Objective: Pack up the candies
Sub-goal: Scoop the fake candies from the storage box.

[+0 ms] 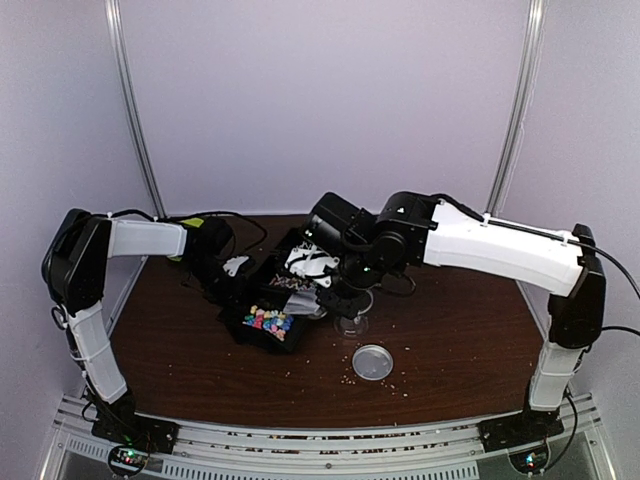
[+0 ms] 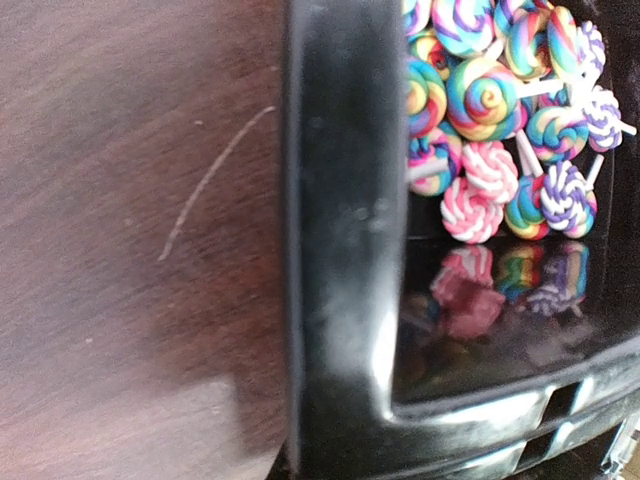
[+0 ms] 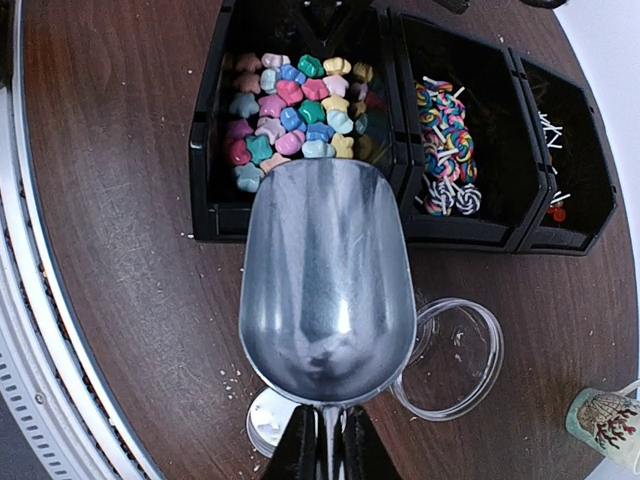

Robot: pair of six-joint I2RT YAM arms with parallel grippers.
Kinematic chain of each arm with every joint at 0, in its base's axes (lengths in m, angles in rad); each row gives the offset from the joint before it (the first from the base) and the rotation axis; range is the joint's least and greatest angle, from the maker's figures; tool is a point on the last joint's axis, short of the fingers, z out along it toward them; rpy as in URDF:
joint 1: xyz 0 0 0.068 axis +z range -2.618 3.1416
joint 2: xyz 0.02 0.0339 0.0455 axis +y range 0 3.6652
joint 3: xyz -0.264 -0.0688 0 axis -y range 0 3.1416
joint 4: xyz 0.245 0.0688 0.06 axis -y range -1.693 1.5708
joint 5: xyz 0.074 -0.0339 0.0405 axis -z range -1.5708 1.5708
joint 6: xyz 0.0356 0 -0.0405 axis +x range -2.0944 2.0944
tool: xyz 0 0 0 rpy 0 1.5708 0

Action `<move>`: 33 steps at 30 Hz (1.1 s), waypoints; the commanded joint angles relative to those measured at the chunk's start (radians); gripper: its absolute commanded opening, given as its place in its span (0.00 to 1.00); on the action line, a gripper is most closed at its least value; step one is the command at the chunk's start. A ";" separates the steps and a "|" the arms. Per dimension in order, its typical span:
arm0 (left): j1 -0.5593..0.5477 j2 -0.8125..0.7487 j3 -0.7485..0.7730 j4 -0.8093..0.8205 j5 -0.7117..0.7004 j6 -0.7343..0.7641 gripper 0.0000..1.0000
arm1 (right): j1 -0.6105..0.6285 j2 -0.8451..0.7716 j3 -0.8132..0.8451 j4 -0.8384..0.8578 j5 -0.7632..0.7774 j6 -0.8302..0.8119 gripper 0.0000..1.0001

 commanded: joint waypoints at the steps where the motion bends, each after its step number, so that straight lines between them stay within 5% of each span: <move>1: 0.002 -0.060 0.045 0.001 -0.072 0.015 0.00 | 0.015 0.049 0.075 -0.044 0.031 -0.011 0.00; 33: -0.075 -0.159 0.090 -0.032 -0.325 0.079 0.00 | 0.054 0.400 0.420 -0.231 0.146 -0.048 0.00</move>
